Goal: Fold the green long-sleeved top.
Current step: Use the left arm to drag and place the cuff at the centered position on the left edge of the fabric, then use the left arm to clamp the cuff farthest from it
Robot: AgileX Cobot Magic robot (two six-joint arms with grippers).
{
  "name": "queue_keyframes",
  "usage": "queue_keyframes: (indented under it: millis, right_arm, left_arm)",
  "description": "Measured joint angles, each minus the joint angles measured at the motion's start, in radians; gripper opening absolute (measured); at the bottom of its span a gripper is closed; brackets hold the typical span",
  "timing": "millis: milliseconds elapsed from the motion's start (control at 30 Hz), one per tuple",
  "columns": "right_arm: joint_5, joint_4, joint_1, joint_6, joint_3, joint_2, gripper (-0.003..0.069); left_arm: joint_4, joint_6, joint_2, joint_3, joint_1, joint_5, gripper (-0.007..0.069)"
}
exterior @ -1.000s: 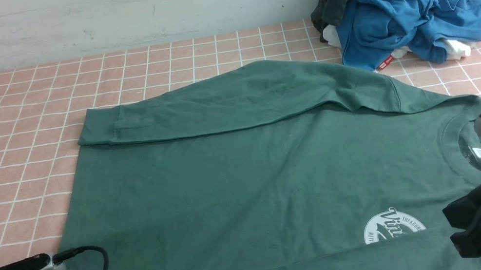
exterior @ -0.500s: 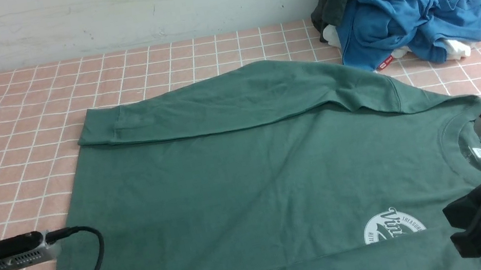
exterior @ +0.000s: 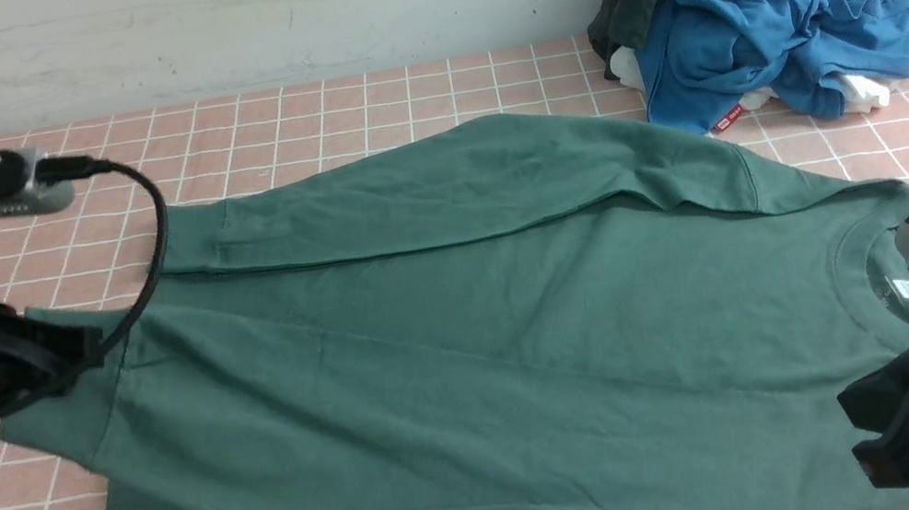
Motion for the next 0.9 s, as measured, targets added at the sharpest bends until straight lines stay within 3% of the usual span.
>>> queue_keyframes:
  millis: [233,467,500,600,700,900]
  right_arm:
    - [0.0,0.0,0.0,0.0,0.0,0.0,-0.001]
    - [-0.002,0.0,0.0,0.0,0.0,0.0,-0.001]
    - [-0.004,0.0,0.0,-0.001,0.0,0.0,-0.001]
    - [-0.007,-0.003,0.0,-0.001,0.0,0.0,-0.001]
    - [-0.007,-0.028,0.0,-0.002,0.0,0.0,-0.001]
    - [-0.014,-0.084,0.0,-0.002,0.0,0.0,-0.001]
  left_arm:
    - [0.001,-0.005,0.371,-0.241,0.004,0.049,0.0034]
    - [-0.012,-0.006,0.83,-0.845,0.008,0.284,0.0328]
    - [-0.01,-0.006,0.843,-0.865,0.008,0.288,0.0328]
    - [0.06,-0.033,1.08,-1.208,0.008,0.396,0.0418]
    - [0.091,-0.052,1.227,-1.445,0.016,0.512,0.0427]
    - [-0.047,-0.052,1.277,-1.511,0.068,0.561,0.0379]
